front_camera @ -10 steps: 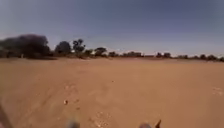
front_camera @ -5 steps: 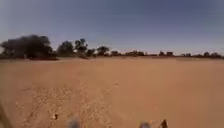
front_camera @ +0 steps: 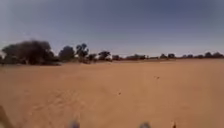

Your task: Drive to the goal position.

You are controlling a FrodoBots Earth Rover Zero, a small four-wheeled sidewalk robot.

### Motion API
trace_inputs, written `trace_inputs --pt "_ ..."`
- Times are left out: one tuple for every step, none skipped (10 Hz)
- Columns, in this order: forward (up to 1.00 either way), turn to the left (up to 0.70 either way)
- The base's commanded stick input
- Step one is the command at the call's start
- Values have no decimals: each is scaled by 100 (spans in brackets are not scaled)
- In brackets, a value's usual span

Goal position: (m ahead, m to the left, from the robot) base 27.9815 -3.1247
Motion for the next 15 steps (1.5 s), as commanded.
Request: trace_inputs --pt "70 0" --pt "70 0" --pt "70 0" --pt "70 -8" --pt "70 -35" --pt "70 -35" --pt "70 -35" --pt "70 -29" --pt "70 -2" --pt "70 0" --pt "70 0" --pt "70 0" --pt "70 0" --pt "70 0" --pt "70 0"
